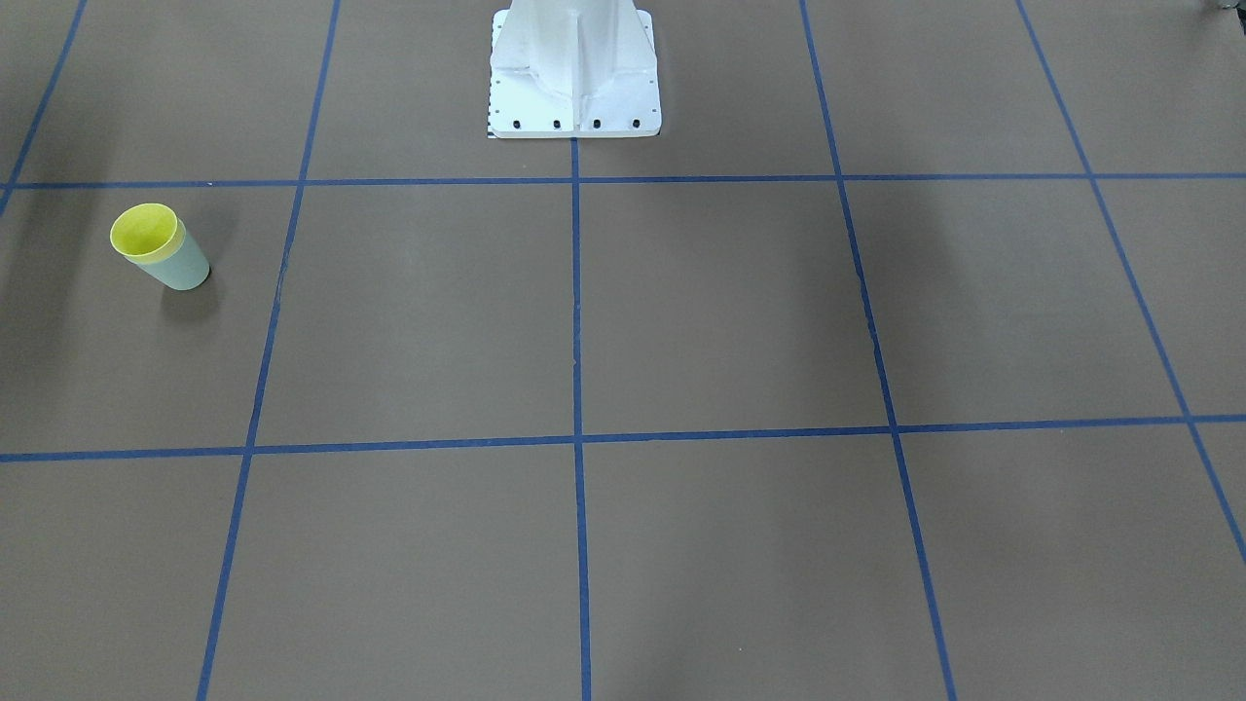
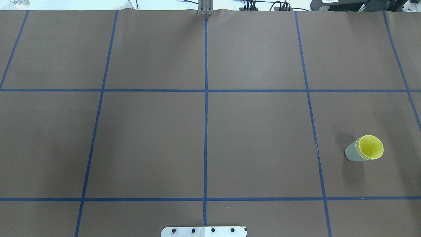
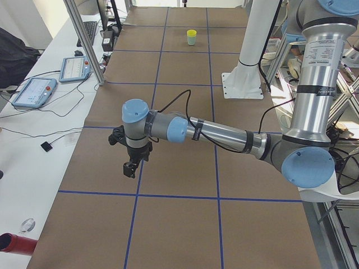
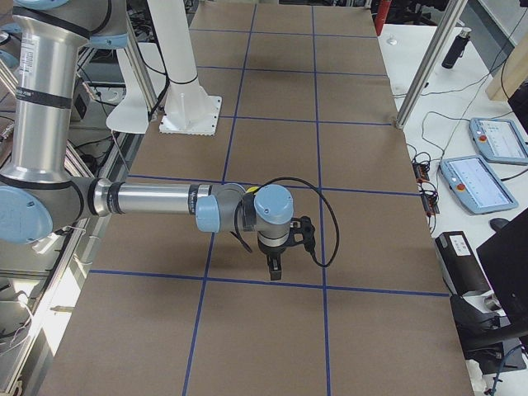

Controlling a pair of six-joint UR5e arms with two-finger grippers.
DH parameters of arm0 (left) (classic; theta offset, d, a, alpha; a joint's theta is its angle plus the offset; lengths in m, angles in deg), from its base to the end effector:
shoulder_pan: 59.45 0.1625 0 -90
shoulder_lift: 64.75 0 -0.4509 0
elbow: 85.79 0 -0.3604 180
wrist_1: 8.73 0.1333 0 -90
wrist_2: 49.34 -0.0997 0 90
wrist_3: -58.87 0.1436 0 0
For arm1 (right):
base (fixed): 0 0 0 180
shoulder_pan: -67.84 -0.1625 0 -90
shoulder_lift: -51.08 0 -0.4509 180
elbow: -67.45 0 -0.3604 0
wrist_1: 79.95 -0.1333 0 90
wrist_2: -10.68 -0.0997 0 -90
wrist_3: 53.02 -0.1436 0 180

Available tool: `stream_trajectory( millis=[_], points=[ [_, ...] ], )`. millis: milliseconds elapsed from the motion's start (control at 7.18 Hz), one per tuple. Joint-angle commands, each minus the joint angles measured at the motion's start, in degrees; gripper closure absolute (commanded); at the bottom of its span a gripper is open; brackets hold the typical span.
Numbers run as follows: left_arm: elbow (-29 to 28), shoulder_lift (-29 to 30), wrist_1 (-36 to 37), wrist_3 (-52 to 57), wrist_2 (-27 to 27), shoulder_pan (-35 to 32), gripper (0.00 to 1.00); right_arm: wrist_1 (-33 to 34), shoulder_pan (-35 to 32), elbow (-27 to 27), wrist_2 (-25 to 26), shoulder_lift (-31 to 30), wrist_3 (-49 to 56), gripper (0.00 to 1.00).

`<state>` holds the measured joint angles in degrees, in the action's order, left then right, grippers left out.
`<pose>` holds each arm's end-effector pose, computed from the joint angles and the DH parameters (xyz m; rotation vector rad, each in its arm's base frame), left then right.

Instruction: Transfer and stack yellow cup on green cup

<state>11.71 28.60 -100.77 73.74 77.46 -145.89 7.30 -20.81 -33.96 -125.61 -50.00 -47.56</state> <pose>-0.0159 -0.5051 0.6346 0.2809 0.6188 0.3815 0.0206 -0.3792 0.6966 0.0798 -0.8060 -0.1340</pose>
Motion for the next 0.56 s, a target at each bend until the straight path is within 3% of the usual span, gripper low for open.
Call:
stream_trajectory(
  millis=[0, 278, 418],
  points=[
    [-0.5, -5.3, -7.1, 0.0, -0.2, -0.6, 0.00, 0.1, -2.2, 0.6, -0.3, -0.2, -0.1, 0.01],
    [0.5, -7.9, -6.5, -0.3, 0.1, -1.5, 0.00, 0.6, -2.2, 0.4, -0.4, 0.3, -0.4, 0.01],
    [4.2, -12.5, -6.2, -0.8, 1.5, -1.9, 0.00, 0.6, -2.2, 0.4, -0.4, 1.0, -2.5, 0.01]
  ],
)
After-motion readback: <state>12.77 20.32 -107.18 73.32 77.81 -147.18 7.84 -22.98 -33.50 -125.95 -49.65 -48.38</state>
